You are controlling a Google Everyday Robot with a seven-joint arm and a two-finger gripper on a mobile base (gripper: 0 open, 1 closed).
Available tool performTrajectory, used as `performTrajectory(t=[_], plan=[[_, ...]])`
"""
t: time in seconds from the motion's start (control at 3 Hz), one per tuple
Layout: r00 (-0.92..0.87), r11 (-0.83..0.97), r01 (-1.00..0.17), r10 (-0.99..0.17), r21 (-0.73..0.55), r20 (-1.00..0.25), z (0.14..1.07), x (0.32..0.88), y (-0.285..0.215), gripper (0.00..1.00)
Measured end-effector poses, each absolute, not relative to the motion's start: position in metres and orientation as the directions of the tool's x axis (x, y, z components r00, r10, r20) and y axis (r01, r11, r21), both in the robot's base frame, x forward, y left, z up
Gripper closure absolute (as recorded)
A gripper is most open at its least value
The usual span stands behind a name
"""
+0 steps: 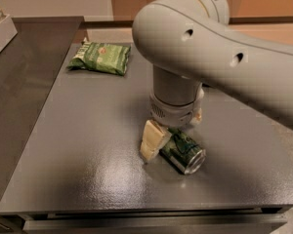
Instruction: Place green can upright
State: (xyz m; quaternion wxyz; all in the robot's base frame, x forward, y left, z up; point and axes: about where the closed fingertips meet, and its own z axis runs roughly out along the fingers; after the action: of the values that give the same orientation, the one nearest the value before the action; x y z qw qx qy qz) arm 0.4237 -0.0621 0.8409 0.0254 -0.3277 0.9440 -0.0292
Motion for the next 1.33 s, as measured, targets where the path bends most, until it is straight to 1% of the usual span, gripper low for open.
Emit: performTrajectory(t=[0.33,0.67,1.0,1.33], plan=[[-0.781,0.78,-0.622,-0.624,-0.063,-0.027,0.839,0.422,-0.062,0.4],[-0.774,0.776,-0.629,-0.631,-0.055,-0.052,0.847,0.422,-0.064,0.64],[-0.744,0.754,-0.654,-0.656,-0.064,-0.131,0.874,0.425,-0.068,0.86],[-0.663,0.704,-0.7,-0.702,-0.117,-0.258,0.914,0.432,-0.071,1.0]])
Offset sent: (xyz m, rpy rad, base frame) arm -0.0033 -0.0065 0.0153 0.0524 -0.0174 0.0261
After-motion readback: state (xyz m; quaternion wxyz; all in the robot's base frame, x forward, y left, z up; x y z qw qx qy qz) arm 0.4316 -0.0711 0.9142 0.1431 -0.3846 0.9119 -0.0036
